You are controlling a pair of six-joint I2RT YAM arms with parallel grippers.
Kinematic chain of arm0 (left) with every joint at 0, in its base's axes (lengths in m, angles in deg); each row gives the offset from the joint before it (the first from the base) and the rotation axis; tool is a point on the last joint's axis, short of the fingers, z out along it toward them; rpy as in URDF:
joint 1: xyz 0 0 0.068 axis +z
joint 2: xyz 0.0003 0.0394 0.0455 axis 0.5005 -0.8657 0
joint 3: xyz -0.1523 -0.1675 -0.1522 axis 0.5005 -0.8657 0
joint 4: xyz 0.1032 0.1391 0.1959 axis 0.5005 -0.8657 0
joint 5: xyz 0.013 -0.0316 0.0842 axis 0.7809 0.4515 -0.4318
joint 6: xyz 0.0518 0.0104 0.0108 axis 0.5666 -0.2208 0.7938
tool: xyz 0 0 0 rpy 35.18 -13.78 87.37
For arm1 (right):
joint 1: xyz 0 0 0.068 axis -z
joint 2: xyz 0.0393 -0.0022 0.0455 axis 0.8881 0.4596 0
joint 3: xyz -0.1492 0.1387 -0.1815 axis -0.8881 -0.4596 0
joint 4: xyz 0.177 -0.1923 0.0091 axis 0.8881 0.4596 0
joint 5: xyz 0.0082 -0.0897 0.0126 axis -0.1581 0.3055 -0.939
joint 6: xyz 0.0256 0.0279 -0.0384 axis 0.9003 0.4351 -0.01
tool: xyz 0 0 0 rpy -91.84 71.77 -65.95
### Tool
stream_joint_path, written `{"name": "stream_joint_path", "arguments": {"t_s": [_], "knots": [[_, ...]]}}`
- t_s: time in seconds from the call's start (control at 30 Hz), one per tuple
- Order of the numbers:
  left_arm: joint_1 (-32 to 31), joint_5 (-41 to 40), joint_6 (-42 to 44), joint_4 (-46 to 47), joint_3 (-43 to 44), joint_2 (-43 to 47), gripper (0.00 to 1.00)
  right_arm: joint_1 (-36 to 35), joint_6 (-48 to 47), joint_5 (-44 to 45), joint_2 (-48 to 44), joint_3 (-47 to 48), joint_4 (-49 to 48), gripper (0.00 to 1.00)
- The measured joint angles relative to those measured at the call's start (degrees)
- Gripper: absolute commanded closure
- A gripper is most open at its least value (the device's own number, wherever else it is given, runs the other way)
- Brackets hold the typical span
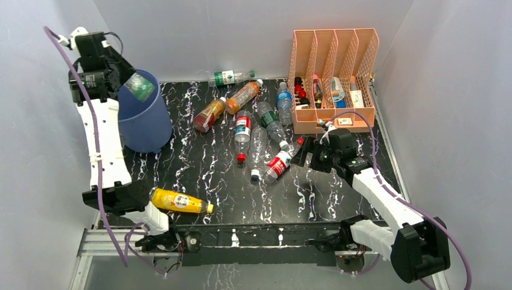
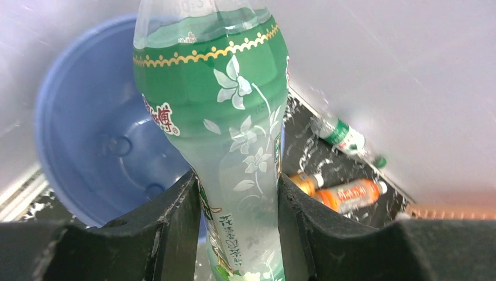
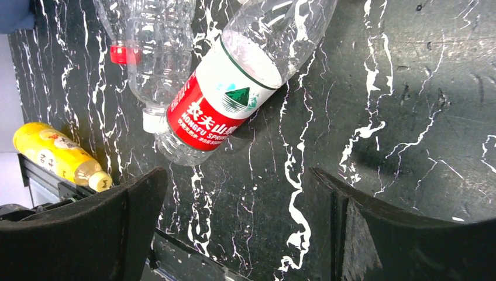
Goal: Put the plastic bottles in the bin
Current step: Place the plastic bottle in the trash bin.
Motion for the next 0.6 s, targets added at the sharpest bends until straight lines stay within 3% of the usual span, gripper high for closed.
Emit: {"name": "stream_joint_path", "arguments": {"t_s": [0.13, 0.37, 0.47, 0.57, 0.6], "knots": [[5.3, 0.4, 1.3, 0.5, 1.7, -1.0, 0.65, -0.5, 0.0, -0.2, 0.6, -0.8, -0.5, 0.02], [8.2, 0.0, 3.0, 4.4, -2.5, -2.4, 0.6, -0.8, -0.6, -0.2, 2.1, -0.8, -1.0, 0.02], [8.4, 0.0, 3.8, 6.7, -5.8, -3.5, 0.36, -0.9, 0.1, -0.2, 2.8, -0.8, -1.2, 0.02], [8.6, 0.3, 5.0, 8.0, -6.9, -5.7, 0.03, -1.2, 1.0, -0.2, 3.1, -0.8, -1.4, 0.02], [8.6, 0.6, 5.3, 8.3, -6.9, -6.0, 0.02, -1.3, 1.0, -0.2, 3.1, -0.8, -1.6, 0.02]]}}
